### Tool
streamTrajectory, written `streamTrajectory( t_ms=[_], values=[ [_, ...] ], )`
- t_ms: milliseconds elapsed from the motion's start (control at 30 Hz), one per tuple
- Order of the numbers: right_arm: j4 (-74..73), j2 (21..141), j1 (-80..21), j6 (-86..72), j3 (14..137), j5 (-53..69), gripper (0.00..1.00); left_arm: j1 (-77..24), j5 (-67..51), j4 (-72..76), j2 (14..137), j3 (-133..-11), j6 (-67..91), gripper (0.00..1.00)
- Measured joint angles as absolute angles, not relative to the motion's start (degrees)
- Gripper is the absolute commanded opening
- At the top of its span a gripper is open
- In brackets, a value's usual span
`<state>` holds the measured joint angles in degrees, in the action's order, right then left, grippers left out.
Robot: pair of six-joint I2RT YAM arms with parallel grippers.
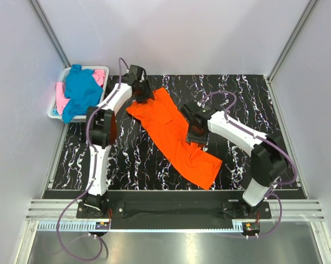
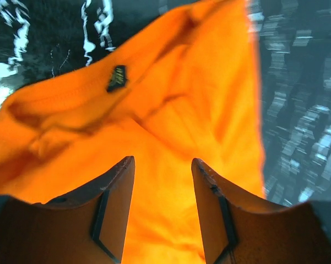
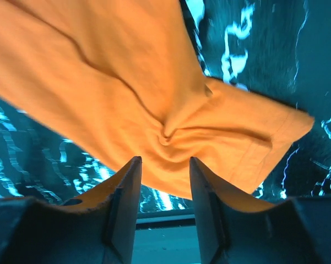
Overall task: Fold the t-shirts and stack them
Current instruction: Fold the tshirt
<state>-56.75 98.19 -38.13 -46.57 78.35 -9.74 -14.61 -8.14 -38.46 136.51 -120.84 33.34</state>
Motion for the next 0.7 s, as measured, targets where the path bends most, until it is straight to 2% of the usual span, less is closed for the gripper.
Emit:
streamTrajectory(
  t_ms=[133, 367, 533, 700],
  values=[
    [-58.08, 98.41, -38.02, -44.34, 83.35, -12.36, 0.56, -14.61, -8.36, -36.05, 126.48, -114.72, 33.04, 0.51],
    [-54.52, 108.81, -32.08, -37.04, 93.65, -7.77, 0.55, -14.61, -9.72, -35.16, 108.42, -100.18, 35.42, 0.49],
    [-51.16, 117.58, -26.87, -31.24, 100.12, -0.95, 0.53, -15.90, -12.93, -37.56, 106.45, -91.18, 37.17, 0.47],
    [-49.74, 119.44, -26.89, -27.44, 100.07, 2.57, 0.53, -21.47, -13.50, -40.84, 108.75, -88.47, 37.39, 0.44]
  ],
)
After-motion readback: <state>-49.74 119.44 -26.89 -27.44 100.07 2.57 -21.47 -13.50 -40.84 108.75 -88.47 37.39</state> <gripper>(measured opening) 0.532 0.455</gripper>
